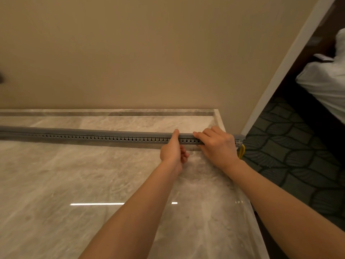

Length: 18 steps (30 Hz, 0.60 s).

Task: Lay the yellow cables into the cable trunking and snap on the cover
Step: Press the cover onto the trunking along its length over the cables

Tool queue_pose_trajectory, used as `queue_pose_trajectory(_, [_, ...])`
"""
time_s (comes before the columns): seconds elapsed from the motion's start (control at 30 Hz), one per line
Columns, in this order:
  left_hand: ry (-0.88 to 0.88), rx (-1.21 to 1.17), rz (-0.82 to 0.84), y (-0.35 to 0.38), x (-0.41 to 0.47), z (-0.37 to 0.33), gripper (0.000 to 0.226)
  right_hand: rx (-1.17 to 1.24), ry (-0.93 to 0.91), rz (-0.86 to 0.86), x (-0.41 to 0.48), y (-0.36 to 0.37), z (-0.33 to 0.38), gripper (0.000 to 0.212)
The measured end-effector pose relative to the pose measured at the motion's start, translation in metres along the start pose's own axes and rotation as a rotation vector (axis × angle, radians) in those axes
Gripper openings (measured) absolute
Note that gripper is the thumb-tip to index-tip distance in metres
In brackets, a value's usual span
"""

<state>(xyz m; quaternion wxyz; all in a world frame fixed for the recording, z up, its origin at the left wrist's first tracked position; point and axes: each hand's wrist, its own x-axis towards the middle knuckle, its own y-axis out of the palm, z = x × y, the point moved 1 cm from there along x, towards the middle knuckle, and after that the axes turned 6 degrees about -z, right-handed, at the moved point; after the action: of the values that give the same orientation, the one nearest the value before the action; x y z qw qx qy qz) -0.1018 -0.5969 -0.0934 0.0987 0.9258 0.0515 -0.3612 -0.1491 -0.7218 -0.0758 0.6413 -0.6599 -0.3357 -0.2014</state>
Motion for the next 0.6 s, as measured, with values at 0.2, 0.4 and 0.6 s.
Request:
queue_pose_trajectory(0.2, [0.029, 0.04, -0.029, 0.013, -0.007, 0.005, 0.036, 0.018, 0.011, 0.02, -0.003, 0.0, 0.0, 0.026])
queue_pose_trajectory(0.4, [0.111, 0.039, -0.123, 0.018, -0.007, 0.007, 0.032, 0.024, 0.028, 0.091, -0.002, -0.001, -0.003, 0.022])
queue_pose_trajectory(0.6, [0.109, 0.05, -0.181, 0.021, -0.004, 0.01, 0.03, 0.089, -0.024, 0.185, -0.003, -0.009, -0.014, 0.03])
